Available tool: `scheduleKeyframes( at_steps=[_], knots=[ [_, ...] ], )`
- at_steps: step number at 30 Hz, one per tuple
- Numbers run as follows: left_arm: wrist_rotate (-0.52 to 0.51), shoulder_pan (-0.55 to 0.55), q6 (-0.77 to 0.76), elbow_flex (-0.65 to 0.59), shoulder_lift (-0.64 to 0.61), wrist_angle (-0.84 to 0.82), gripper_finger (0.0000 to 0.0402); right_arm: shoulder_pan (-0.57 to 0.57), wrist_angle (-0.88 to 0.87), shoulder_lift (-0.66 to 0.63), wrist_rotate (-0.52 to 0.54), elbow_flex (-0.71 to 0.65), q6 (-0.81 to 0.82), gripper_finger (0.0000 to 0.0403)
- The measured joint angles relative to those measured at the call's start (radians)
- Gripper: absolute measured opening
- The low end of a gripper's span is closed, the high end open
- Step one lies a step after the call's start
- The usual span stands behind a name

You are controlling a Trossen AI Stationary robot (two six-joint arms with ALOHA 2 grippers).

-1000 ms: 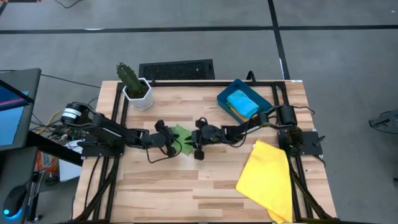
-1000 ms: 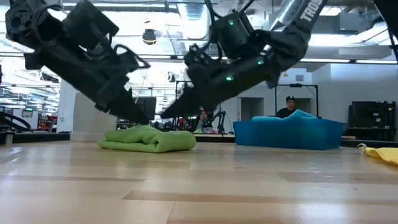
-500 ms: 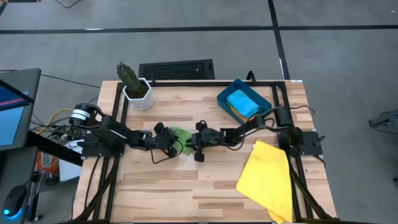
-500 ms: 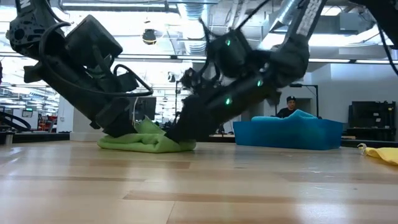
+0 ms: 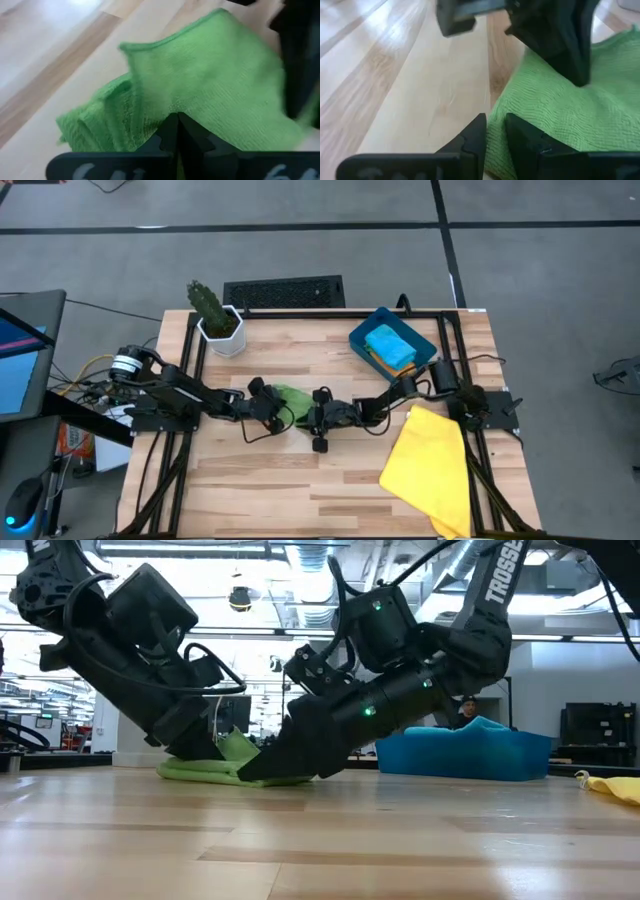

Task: Fold microfiber towels
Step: Put the folded green microfiber towel into the blue bin

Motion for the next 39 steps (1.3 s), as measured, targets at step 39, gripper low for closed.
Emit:
scheduleKeyframes(
  at_steps=[39],
  knots=[
    [-0.122, 0.001, -0.181, 0.026, 0.126, 0.068, 0.0000, -0.092, -0.820, -0.460, 0.163, 0.000, 0.291, 0.0116]
  ],
)
